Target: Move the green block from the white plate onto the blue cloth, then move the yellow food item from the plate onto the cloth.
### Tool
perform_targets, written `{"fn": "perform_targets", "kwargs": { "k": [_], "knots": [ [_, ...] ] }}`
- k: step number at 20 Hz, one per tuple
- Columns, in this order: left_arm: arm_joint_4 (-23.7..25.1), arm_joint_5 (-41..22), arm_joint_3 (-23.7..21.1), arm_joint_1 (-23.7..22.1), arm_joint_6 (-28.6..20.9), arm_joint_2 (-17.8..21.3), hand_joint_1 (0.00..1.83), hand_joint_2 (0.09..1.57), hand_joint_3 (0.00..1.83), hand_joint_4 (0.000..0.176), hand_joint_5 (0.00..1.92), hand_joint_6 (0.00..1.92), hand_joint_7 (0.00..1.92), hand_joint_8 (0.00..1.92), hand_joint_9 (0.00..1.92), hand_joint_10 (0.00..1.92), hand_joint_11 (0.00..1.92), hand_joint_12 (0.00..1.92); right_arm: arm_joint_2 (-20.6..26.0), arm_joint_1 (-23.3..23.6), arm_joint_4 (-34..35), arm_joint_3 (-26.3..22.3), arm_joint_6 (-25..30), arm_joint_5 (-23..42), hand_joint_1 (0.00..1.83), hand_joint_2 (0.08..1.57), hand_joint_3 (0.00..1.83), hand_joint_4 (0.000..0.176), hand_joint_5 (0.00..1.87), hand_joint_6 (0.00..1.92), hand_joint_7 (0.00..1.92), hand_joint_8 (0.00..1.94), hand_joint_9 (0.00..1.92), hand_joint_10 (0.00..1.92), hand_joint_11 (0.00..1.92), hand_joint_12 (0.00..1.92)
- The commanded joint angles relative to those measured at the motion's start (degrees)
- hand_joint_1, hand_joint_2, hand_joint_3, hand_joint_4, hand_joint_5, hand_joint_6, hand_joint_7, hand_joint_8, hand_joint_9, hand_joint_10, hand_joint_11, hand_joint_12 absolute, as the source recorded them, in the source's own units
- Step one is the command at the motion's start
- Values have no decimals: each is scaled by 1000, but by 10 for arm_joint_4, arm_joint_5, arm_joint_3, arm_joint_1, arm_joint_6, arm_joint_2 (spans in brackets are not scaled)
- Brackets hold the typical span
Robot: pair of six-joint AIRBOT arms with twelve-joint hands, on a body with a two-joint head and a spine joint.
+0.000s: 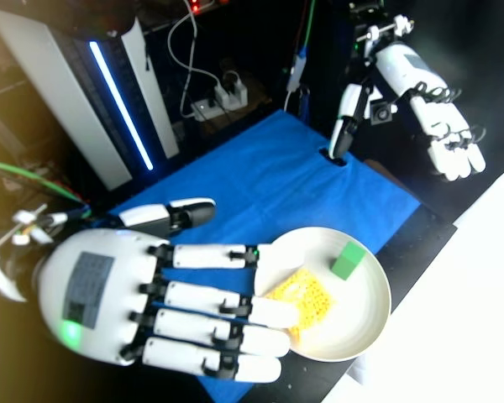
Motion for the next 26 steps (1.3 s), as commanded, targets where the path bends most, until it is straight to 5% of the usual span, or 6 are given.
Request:
{"fn": "perform_targets", "kwargs": {
  "k": [1, 5, 7, 19, 22, 26],
  "knots": [
    [-5, -59, 5, -9, -6, -3, 617, 841, 0, 90, 226, 2, 319, 5, 310, 7, 21, 554, -1, 11, 13, 3, 3, 66, 446, 882, 0, 116, 120, 4, 209, 2, 273, 18, 0, 1031],
    [-2, -27, 34, -26, -15, -24, 589, 858, 10, 62, 254, 7, 364, 11, 310, 1, 35, 479, -1, 11, 10, 3, 3, 66, 526, 819, 0, 127, 142, 1, 254, 3, 269, 6, 0, 1097],
    [11, -7, 41, -41, -15, -29, 589, 866, 11, 79, 249, 4, 365, 9, 296, 0, 37, 481, -6, 11, 7, 6, 3, 66, 530, 800, 0, 128, 128, 0, 223, 1, 276, 5, 0, 1173],
    [54, 104, 119, -89, -19, -113, 846, 832, 0, 70, 280, 2, 355, 0, 383, 0, 165, 753, -25, 11, -4, 13, 3, 66, 479, 774, 0, 62, 140, 1, 294, 3, 309, 6, 0, 1195],
    [57, 117, 137, -87, -18, -137, 770, 862, 2, 80, 285, 0, 418, 0, 424, 0, 251, 502, -28, 11, -5, 12, 3, 67, 462, 768, 0, 48, 151, 2, 309, 3, 318, 4, 0, 1257],
    [77, 142, 150, -87, -18, -155, 792, 818, 7, 19, 321, 0, 413, 4, 371, 0, 8, 730, -30, 11, -9, 12, 3, 67, 379, 892, 4, 86, 129, 1, 262, 3, 221, 4, 0, 943]
  ]
}}
